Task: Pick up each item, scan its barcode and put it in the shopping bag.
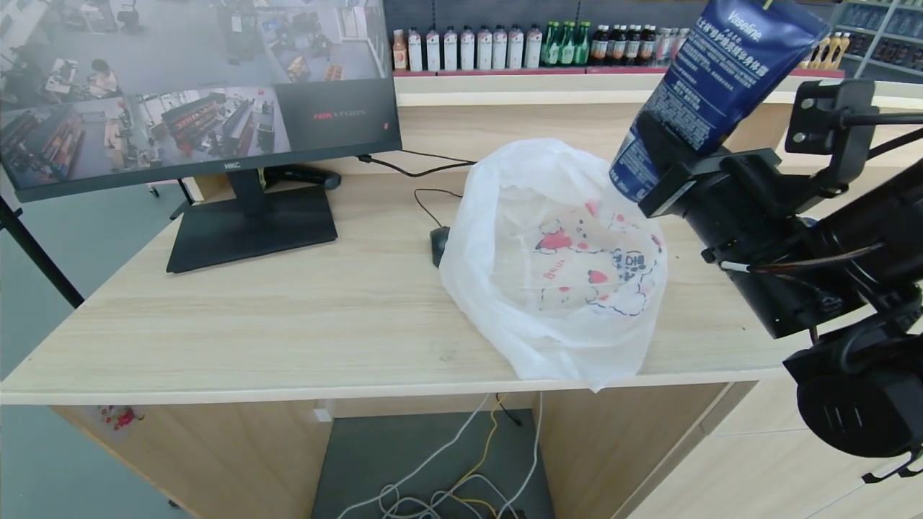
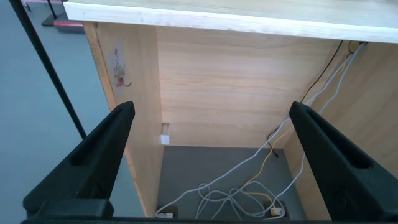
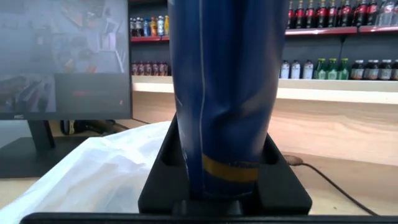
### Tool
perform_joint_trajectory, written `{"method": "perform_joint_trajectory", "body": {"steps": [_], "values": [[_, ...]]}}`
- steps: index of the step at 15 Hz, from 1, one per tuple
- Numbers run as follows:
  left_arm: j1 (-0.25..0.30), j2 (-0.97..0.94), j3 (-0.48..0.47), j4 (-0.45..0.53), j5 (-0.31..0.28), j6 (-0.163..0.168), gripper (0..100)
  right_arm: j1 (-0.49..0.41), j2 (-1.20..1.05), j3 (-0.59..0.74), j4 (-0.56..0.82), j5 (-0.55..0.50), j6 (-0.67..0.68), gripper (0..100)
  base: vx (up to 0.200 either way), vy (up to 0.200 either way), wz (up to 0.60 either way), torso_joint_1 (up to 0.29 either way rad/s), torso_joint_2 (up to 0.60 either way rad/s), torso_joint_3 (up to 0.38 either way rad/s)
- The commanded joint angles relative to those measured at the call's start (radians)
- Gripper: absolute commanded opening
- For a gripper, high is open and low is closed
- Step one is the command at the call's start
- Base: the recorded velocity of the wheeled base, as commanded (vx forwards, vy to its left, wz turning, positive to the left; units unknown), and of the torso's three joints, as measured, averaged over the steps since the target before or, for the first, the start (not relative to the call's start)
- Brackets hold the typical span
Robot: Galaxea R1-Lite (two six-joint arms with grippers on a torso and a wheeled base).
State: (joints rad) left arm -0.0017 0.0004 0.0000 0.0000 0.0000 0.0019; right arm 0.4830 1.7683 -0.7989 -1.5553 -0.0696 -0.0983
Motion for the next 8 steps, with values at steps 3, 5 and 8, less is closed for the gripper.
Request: {"method": "perform_joint_trajectory", "body": {"steps": [3, 5, 8], "values": [[0.000, 0.000, 0.000, 0.000, 0.000, 0.000, 100, 0.043, 0.125, -0.042, 0.000, 0.014, 0.002, 0, 0.000, 0.000, 0.00, 0.000, 0.00, 0.000], [0.000, 0.000, 0.000, 0.000, 0.000, 0.001, 100, 0.055, 0.168, -0.079, 0.001, 0.016, 0.002, 0, 0.000, 0.000, 0.00, 0.000, 0.00, 0.000], [0.000, 0.000, 0.000, 0.000, 0.000, 0.001, 100, 0.069, 0.223, -0.126, 0.001, 0.014, 0.019, 0, 0.000, 0.000, 0.00, 0.000, 0.00, 0.000]]}}
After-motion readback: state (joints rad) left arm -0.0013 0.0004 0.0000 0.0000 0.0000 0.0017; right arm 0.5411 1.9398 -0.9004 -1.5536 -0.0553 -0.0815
